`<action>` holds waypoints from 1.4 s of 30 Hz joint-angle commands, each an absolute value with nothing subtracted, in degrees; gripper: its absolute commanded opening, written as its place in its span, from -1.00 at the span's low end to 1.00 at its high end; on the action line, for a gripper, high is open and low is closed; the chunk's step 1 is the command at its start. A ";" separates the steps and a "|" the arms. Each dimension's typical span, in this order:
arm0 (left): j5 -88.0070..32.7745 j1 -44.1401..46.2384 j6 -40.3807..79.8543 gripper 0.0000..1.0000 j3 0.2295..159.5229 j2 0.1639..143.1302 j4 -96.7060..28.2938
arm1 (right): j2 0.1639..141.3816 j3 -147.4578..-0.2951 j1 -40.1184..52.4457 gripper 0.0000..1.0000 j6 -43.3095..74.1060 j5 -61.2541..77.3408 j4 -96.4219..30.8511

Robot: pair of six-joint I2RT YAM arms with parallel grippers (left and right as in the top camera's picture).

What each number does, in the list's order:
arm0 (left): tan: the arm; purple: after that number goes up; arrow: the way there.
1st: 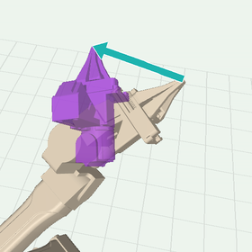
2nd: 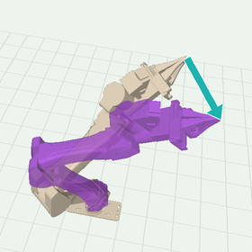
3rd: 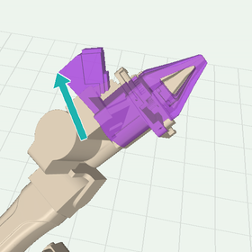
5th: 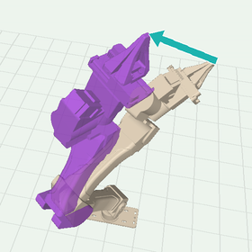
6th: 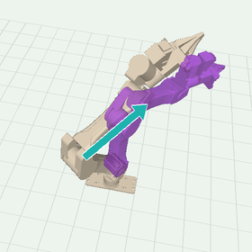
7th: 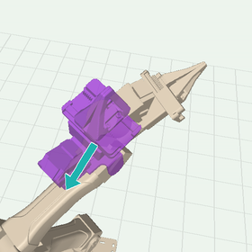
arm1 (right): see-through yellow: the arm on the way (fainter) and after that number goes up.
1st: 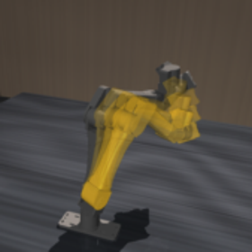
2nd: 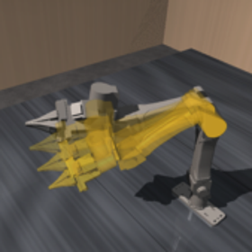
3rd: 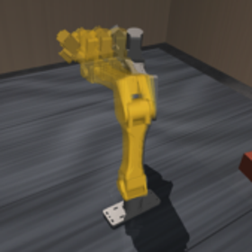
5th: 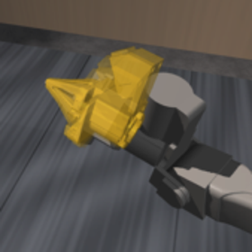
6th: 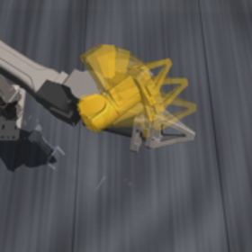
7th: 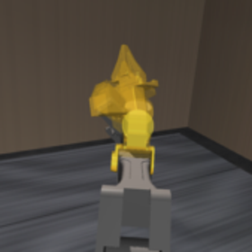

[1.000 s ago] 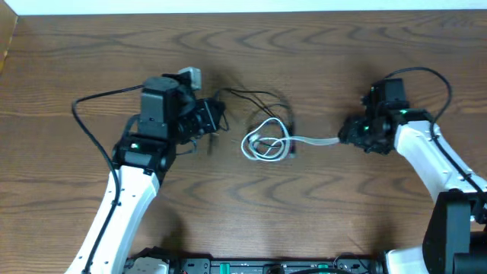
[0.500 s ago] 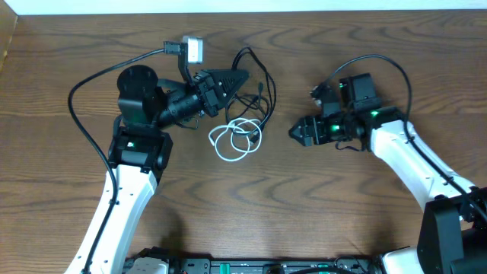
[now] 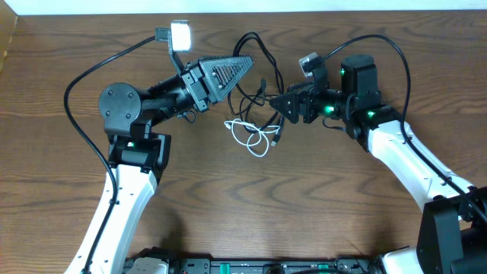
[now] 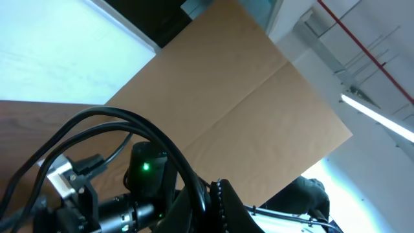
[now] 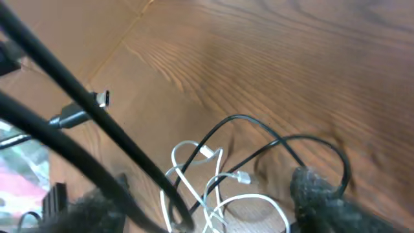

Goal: Untangle cables

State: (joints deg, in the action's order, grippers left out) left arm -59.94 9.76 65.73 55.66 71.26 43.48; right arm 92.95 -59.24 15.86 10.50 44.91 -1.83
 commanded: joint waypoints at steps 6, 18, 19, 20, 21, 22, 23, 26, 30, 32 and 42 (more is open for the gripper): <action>-58.17 9.67 40.16 -0.82 56.80 71.11 15.07 | 92.79 -59.94 16.16 -0.98 10.66 19.03 -21.43; -43.70 9.67 25.06 0.41 56.47 73.87 -12.69 | 73.17 -61.71 16.16 -0.98 10.63 28.27 -19.57; -42.70 9.67 25.06 0.49 56.47 74.35 -13.26 | 72.05 -61.71 16.16 -0.98 10.63 28.25 -19.55; -40.93 9.67 25.02 0.55 56.47 74.76 -13.58 | 71.20 -61.71 16.16 -0.98 10.24 28.21 -19.81; -39.07 9.67 22.94 0.57 56.47 74.91 -13.93 | 71.13 -61.71 16.16 -0.98 10.22 28.21 -20.45; -37.76 9.67 22.24 0.58 56.47 74.91 -14.26 | 71.13 -61.71 16.16 -0.98 10.22 27.88 -20.78; -34.52 9.67 21.71 0.58 56.47 74.91 -15.68 | 71.13 -61.71 16.16 -0.98 10.24 26.06 -20.73; -26.20 9.67 20.10 0.59 56.47 74.91 -21.80 | 71.13 -61.71 16.16 -0.98 14.66 15.25 -10.79; -26.26 9.69 20.16 0.60 56.47 74.91 -24.88 | 70.96 -61.73 16.16 -0.98 20.21 19.00 11.55; -26.26 9.67 20.14 0.60 56.47 74.91 -25.76 | 70.83 -61.73 16.16 -0.98 20.38 18.81 14.26; -26.92 19.03 20.16 0.60 56.45 75.42 -25.65 | 71.13 -61.71 16.19 -0.98 19.46 22.31 -5.39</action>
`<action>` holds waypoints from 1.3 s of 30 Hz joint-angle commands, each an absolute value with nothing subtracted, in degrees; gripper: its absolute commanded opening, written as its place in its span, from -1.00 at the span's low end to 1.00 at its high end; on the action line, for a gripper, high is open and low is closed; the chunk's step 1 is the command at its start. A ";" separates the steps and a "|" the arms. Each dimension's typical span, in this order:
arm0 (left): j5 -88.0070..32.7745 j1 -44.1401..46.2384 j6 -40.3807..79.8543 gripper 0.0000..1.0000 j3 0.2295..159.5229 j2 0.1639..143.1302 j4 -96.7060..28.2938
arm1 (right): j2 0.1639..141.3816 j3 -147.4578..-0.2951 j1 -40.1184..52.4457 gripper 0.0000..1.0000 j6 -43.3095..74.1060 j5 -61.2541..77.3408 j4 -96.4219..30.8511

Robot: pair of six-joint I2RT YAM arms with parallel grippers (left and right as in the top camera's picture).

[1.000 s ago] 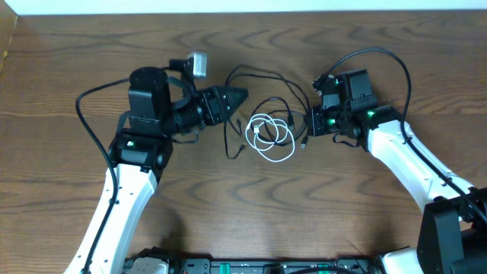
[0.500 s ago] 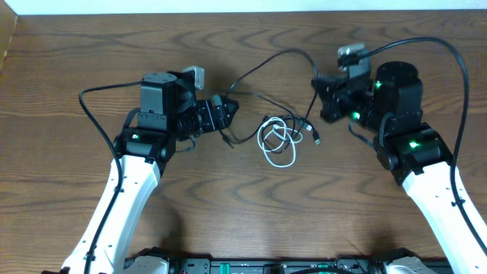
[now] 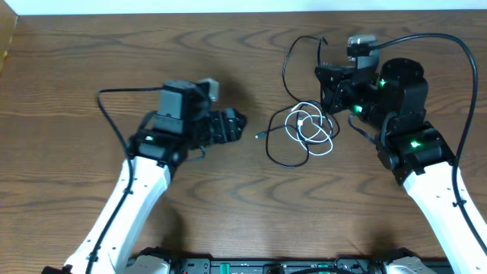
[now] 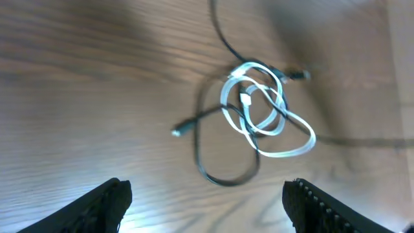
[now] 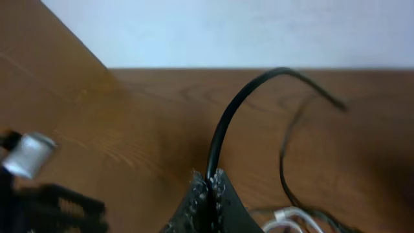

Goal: Untangle cables

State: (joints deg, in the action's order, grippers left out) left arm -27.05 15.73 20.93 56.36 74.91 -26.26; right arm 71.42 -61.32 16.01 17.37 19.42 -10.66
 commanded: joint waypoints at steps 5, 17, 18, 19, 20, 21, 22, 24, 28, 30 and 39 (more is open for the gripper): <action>-24.36 21.98 20.62 0.60 56.42 78.32 -25.63 | 71.13 -61.71 16.19 -0.98 30.50 31.66 20.05; -20.23 22.00 20.60 0.59 56.42 80.07 -25.67 | 71.13 -61.71 16.08 -0.98 44.03 4.43 -1.96; -20.23 22.00 20.60 0.60 56.42 80.07 -25.67 | 71.13 -61.71 16.08 -0.98 47.24 7.29 -1.93; -20.23 22.00 20.60 0.60 56.42 80.07 -25.69 | 71.13 -61.71 16.08 -0.98 50.83 10.52 -1.08; -20.21 22.00 20.60 0.60 56.42 80.07 -25.69 | 71.13 -61.71 16.08 -0.98 51.88 12.47 0.34; -20.21 22.00 20.60 0.60 56.42 80.07 -25.67 | 71.13 -61.71 16.08 -0.98 51.92 14.35 2.79; -20.21 22.00 20.60 0.60 56.42 80.07 -25.67 | 71.13 -61.73 16.08 -0.98 51.92 16.69 7.55; -19.97 22.00 20.60 0.60 56.42 80.07 -25.67 | 71.13 -61.73 16.08 -0.98 55.37 17.80 14.72; -19.84 22.00 20.60 0.60 56.42 80.07 -25.67 | 71.13 -61.73 16.05 -0.98 70.41 17.34 19.18; -19.84 22.00 20.60 0.60 56.42 80.07 -25.67 | 71.13 -61.73 16.08 -0.98 77.76 16.80 19.40; -19.84 22.00 20.60 0.60 56.42 80.07 -25.67 | 71.16 -61.71 18.48 -0.98 79.92 28.67 11.25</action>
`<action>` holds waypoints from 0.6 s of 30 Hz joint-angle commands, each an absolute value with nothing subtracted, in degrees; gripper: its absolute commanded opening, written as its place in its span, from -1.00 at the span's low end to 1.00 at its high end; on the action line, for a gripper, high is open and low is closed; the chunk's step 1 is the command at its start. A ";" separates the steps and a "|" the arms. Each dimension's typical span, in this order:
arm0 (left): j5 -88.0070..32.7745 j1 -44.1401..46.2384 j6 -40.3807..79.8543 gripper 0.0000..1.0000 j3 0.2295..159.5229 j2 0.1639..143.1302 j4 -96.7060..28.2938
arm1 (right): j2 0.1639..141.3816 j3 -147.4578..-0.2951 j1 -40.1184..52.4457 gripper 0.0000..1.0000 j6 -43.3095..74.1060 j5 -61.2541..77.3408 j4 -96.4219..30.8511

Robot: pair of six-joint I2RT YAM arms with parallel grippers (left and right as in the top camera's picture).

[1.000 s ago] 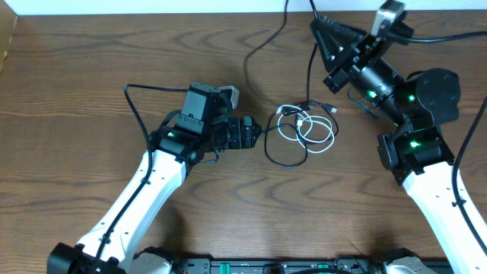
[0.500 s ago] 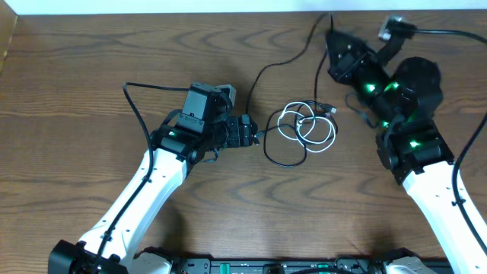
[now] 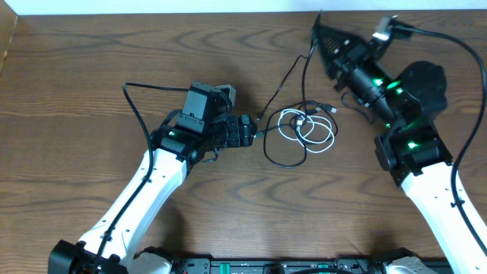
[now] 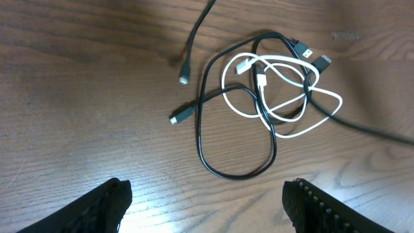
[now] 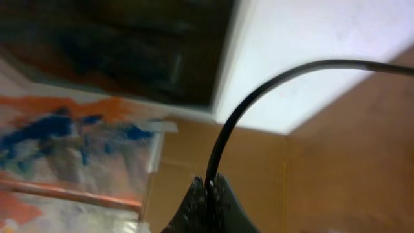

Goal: Untangle cables

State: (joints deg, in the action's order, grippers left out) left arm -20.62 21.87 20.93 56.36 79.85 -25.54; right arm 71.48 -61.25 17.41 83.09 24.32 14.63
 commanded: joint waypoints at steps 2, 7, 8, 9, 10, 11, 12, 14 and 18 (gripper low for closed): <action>-19.84 22.00 20.60 0.59 56.42 80.07 -25.67 | 71.26 -61.71 19.25 -0.98 70.48 27.81 -3.36; -19.79 21.93 20.58 0.60 56.42 80.07 -25.63 | 71.59 -61.71 23.31 -0.98 51.72 33.95 -12.69; -19.79 21.93 20.58 0.60 56.42 80.07 -25.63 | 71.59 -61.71 24.93 -0.98 47.83 37.19 -12.32; -19.77 21.93 20.58 0.60 56.42 80.07 -25.63 | 71.59 -61.71 25.89 -0.98 46.37 39.13 -11.27; -19.11 21.93 20.60 0.60 56.42 80.07 -25.65 | 71.59 -61.71 27.18 -0.98 45.98 41.17 -8.08; -18.33 21.93 20.58 0.60 56.42 80.07 -25.67 | 71.57 -61.73 27.53 -0.98 46.00 41.36 -3.40; -18.33 21.93 20.58 0.60 56.42 80.07 -25.69 | 71.57 -61.73 27.03 -0.98 45.98 40.21 1.02; -18.24 21.93 20.56 0.60 56.42 80.07 -26.24 | 71.57 -61.71 25.10 -0.98 45.43 36.03 2.81; -8.23 21.93 20.62 0.59 56.42 80.05 -29.87 | 71.64 -61.73 19.14 -0.98 28.32 18.63 -8.56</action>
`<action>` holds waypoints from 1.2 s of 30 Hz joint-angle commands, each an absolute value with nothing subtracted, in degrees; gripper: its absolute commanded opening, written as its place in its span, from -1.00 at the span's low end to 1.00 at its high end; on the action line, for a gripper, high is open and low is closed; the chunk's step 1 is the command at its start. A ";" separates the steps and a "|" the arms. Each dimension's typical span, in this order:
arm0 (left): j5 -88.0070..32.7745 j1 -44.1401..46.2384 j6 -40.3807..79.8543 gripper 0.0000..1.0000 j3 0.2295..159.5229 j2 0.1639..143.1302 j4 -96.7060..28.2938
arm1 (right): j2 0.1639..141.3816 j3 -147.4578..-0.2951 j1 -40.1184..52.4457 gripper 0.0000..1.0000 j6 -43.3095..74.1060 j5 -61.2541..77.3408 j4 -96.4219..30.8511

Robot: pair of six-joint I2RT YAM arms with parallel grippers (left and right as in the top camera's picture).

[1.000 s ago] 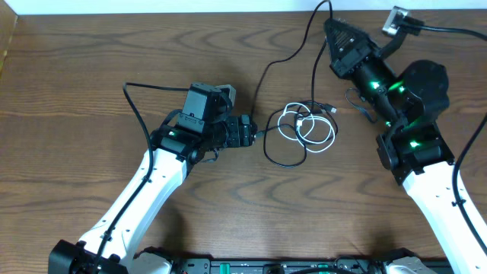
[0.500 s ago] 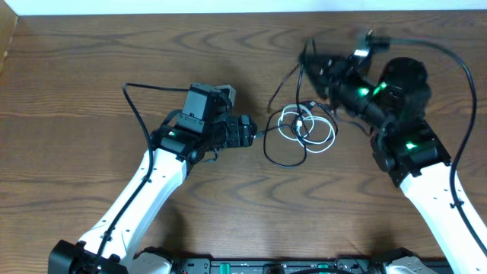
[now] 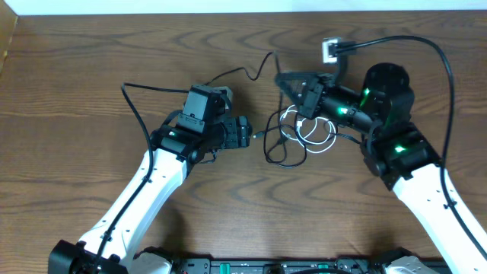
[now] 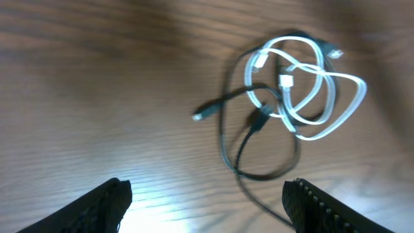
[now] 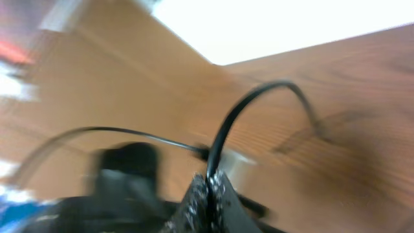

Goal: Untangle cables

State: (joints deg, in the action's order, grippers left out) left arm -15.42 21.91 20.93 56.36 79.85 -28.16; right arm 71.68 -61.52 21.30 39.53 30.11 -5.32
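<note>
A tangle of a white cable (image 3: 308, 141) and a black cable (image 3: 283, 158) lies mid-table. In the left wrist view the white loops (image 4: 284, 81) sit ahead of me with the black loop (image 4: 259, 152) below them. My left gripper (image 3: 249, 132) stands open just left of the tangle, its fingertips (image 4: 110, 207) wide apart with nothing between them. My right gripper (image 3: 280, 76) hangs over the back left of the tangle. It is shut on a strand of the black cable (image 5: 259, 90), which arches up out of its closed fingers (image 5: 210, 184).
The wooden table (image 3: 76, 46) runs to a pale wall at the back. The arms' own black leads loop over the table behind each arm.
My right gripper, then raised at the back right edge with the black cable, is now lower and further left, over the tangle's back left. The black loop has shifted. My left gripper stayed open.
Both grippers first met over the tangle, black cable across them. Then my left gripper stood open to the left of it and my right was shut on the black cable. The right then held it at the back edge, and now holds it above the tangle.
</note>
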 commanded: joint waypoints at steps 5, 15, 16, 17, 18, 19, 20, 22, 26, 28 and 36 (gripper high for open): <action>-3.18 21.93 20.64 0.59 56.42 80.07 -33.36 | 71.46 -64.12 9.04 -0.98 13.50 10.63 -10.55; -3.18 21.93 20.62 0.59 56.42 80.07 -34.48 | 72.05 -75.85 -25.32 -0.98 20.16 11.05 -11.99; -3.18 21.93 20.62 0.59 56.42 80.07 -34.48 | 72.51 -75.85 -26.61 -0.98 19.18 11.03 -14.28; -3.18 21.93 20.62 0.59 56.42 80.07 -34.48 | 73.23 -75.85 -27.31 -0.98 17.21 11.00 -17.19; -3.18 21.93 20.62 0.59 56.42 80.07 -34.48 | 74.28 -75.85 -27.46 -0.98 14.98 10.57 -20.93; -3.18 21.93 20.62 0.59 56.42 80.07 -34.48 | 75.94 -75.85 -27.44 -0.98 13.15 9.04 -26.17; -3.18 21.93 20.62 0.59 56.42 80.07 -34.48 | 77.84 -75.85 -27.44 -0.98 13.02 6.63 -31.68; -3.20 21.93 20.62 0.59 56.42 80.07 -34.50 | 82.63 -75.85 -27.44 -0.98 13.08 1.06 -40.95; -3.20 21.93 20.62 0.59 56.42 80.07 -34.52 | 88.90 -75.85 -27.44 -0.98 13.23 0.16 -44.12; -3.25 21.96 20.64 0.59 56.42 80.07 -34.54 | 89.17 -75.85 -27.53 -0.98 13.23 -0.10 -42.92; -3.38 21.93 20.64 0.59 56.42 80.07 -34.70 | 86.41 -75.88 -30.33 -0.98 6.13 24.16 -22.90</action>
State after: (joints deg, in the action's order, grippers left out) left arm -4.10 21.91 20.93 56.36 79.94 -34.50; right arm 89.76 -75.53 -30.52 10.57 8.49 -27.55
